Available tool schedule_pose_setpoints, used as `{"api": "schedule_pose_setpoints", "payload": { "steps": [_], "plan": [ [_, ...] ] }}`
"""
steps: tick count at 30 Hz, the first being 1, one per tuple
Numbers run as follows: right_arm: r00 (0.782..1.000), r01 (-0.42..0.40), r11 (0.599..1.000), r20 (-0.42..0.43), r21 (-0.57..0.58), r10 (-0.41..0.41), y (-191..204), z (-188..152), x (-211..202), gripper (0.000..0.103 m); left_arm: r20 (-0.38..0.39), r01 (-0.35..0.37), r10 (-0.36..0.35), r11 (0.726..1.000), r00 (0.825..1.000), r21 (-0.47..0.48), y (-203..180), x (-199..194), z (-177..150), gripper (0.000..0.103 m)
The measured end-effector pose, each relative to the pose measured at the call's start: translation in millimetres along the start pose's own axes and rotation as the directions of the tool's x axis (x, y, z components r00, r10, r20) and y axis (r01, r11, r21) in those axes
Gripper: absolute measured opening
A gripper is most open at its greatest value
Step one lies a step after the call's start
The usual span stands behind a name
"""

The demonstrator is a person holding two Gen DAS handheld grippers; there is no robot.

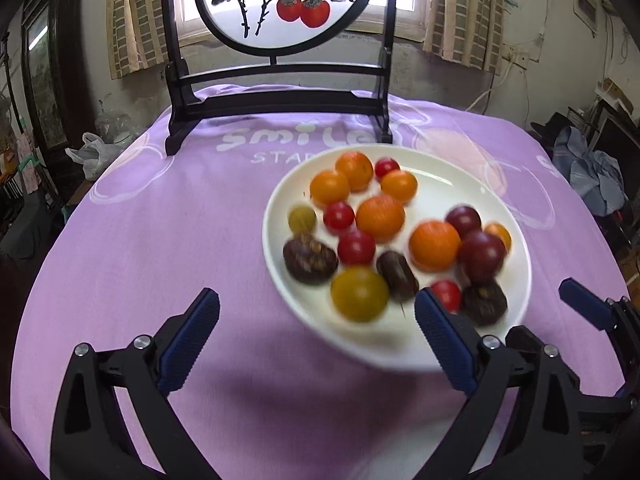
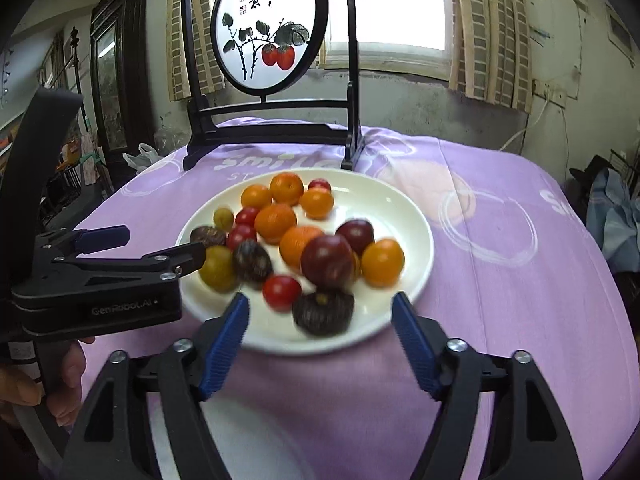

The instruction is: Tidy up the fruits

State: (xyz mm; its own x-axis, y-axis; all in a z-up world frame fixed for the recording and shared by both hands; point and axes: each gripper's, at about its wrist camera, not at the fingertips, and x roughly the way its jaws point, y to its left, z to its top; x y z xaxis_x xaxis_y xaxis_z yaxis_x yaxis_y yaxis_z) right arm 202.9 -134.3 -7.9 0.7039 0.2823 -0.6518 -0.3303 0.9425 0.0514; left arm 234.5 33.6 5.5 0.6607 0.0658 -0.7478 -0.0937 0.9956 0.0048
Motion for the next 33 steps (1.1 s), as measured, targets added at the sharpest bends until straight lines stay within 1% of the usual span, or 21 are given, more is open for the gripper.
{"api": "schedule_pose_setpoints", "payload": {
  "steps": [5, 6, 7, 8, 11, 13, 14, 17, 20, 21, 25, 27, 31, 33],
  "plan": [
    [0.998, 0.005, 0.999, -0.069, 0.037, -0.003, -3, -34, -22, 0.081, -0.013, 0.014, -0.013, 0.999, 1.0, 0.031, -4, -28, -42, 0.097],
    [0.997, 0.011, 0.999, -0.075, 0.049, -0.008, -4, -42, -27, 0.083, -0.015, 0.021, -0.021, 0.999, 1.0, 0.034, -5, -32, -50, 0.097],
    [0.997, 0.02, 0.998, -0.081, 0.052, -0.015, -4, -50, -31, 0.088, -0.018, 0.027, -0.027, 0.999, 0.999, 0.042, -8, -37, -59, 0.097],
    [0.996, 0.032, 0.998, -0.085, 0.053, -0.027, -5, -56, -33, 0.09, -0.02, 0.029, -0.028, 0.998, 0.999, 0.052, -10, -40, -66, 0.097],
    [0.993, 0.061, 0.997, -0.101, 0.053, -0.055, -5, -76, -39, 0.09, -0.022, 0.017, -0.015, 0.997, 1.0, 0.076, -14, -46, -86, 0.097],
    [0.992, 0.069, 0.996, -0.111, 0.058, -0.062, -7, -84, -41, 0.09, -0.024, 0.006, -0.005, 0.997, 1.0, 0.073, -14, -47, -95, 0.097],
    [0.992, 0.069, 0.995, -0.107, 0.069, -0.061, -8, -87, -44, 0.09, -0.027, 0.012, -0.01, 0.998, 1.0, 0.063, -13, -47, -99, 0.097],
    [0.993, 0.072, 0.995, -0.095, 0.071, -0.065, -9, -90, -49, 0.09, -0.032, 0.055, -0.053, 0.997, 0.998, 0.057, -12, -47, -104, 0.098],
    [0.993, 0.087, 0.995, -0.086, 0.056, -0.082, -8, -89, -48, 0.09, 0.016, 0.031, -0.032, 0.996, 0.999, 0.081, -15, -49, -106, 0.098],
    [0.993, 0.087, 0.995, -0.089, 0.05, -0.082, -8, -89, -47, 0.09, 0.021, 0.021, -0.023, 0.996, 1.0, 0.092, -17, -49, -106, 0.098],
    [0.991, 0.086, 0.996, -0.108, 0.03, -0.083, -5, -90, -43, 0.09, -0.017, 0.041, -0.039, 0.996, 0.999, 0.084, -15, -42, -105, 0.098],
    [0.989, 0.084, 0.996, -0.12, 0.024, -0.081, -4, -91, -41, 0.09, -0.03, 0.037, -0.036, 0.997, 0.999, 0.067, -12, -39, -105, 0.098],
    [0.984, 0.094, 0.995, -0.158, 0.04, -0.087, -7, -95, -35, 0.093, -0.046, -0.002, 0.005, 0.998, 0.999, 0.063, -10, -32, -107, 0.098],
    [0.977, 0.092, 0.995, -0.195, 0.044, -0.082, -7, -97, -29, 0.093, -0.057, -0.016, 0.019, 0.998, 0.998, 0.058, -8, -28, -109, 0.098]
  ]
}}
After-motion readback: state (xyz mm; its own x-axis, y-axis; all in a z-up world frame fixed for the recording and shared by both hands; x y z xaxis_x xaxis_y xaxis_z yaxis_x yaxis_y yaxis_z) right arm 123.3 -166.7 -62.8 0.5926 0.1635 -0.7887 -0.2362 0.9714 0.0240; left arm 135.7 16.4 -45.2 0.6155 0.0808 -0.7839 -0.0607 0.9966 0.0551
